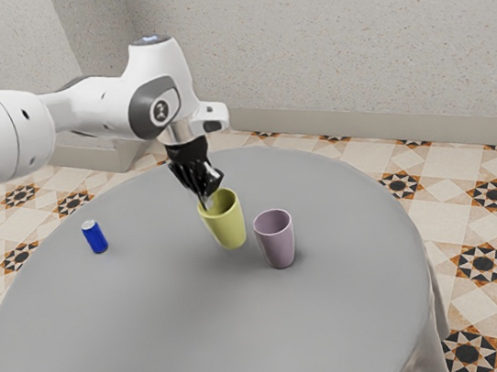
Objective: Place the left cup onto the right cup
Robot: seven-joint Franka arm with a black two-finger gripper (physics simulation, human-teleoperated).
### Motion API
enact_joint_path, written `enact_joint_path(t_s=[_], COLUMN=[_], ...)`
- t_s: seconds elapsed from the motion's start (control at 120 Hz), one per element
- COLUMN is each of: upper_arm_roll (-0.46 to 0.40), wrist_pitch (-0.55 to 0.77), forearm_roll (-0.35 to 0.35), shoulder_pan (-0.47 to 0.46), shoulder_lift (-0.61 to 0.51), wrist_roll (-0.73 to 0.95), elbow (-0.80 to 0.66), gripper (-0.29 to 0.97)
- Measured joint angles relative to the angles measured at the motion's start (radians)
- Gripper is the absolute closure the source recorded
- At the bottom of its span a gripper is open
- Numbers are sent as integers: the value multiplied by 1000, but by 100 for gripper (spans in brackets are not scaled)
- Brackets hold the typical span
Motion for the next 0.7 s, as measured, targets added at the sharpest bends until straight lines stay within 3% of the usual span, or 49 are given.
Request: enact_joint_path(t_s=[0.7], upper_arm_roll=[2], wrist_pitch=[-59], forearm_roll=[17], shoulder_pan=[-56], shoulder_lift=[-78], wrist_roll=[-2], elbow=[1], gripper=[79])
